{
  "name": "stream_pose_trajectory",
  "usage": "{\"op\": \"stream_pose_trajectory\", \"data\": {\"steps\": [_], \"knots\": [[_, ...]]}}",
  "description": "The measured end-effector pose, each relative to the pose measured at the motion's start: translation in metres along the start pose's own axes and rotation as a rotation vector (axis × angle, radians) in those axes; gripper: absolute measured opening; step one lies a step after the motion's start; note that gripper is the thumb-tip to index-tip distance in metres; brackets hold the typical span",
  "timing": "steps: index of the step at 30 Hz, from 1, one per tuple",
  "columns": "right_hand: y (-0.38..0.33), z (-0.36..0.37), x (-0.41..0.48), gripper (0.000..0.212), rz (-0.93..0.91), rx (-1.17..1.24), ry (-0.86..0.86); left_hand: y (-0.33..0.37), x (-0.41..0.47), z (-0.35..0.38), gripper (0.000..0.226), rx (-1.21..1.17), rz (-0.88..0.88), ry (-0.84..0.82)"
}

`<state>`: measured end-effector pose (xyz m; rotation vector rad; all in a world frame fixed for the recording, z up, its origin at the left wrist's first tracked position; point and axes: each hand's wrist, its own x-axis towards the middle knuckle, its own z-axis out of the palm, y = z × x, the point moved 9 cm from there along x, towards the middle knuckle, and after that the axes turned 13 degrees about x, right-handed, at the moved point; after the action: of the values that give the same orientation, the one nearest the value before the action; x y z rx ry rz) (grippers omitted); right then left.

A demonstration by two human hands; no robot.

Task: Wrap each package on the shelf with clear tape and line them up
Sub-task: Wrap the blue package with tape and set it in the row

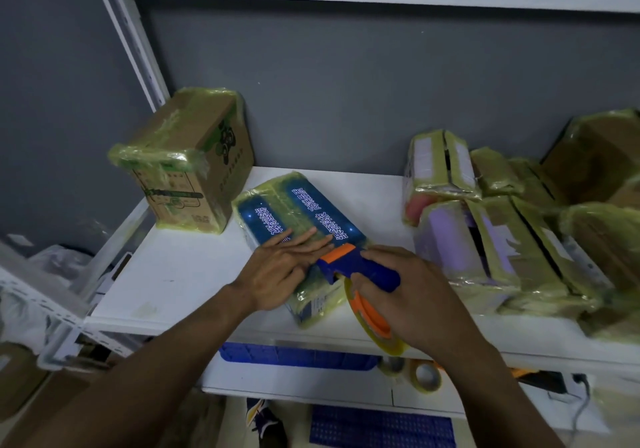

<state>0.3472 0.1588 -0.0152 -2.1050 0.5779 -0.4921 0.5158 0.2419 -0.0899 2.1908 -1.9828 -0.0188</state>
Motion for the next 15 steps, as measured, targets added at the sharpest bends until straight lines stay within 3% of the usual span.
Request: {"op": "stream_pose_trajectory", "data": {"steps": [4,9,15], "knots": [[-0.004,0.000,-0.003,0.036,-0.019,0.043,0.008,-0.005,0.002,-0.002,0.055,0.059,-0.017,0.073],[0.009,0.003,0.002,0.021,0.033,0.126,0.039,-0.023,0.015,-0.001,0.058,0.064,-0.060,0.071],[0.015,0.000,0.007,0.025,0.048,0.105,0.062,-0.039,0.028,0.000,0.060,0.061,-0.080,0.031]]}}
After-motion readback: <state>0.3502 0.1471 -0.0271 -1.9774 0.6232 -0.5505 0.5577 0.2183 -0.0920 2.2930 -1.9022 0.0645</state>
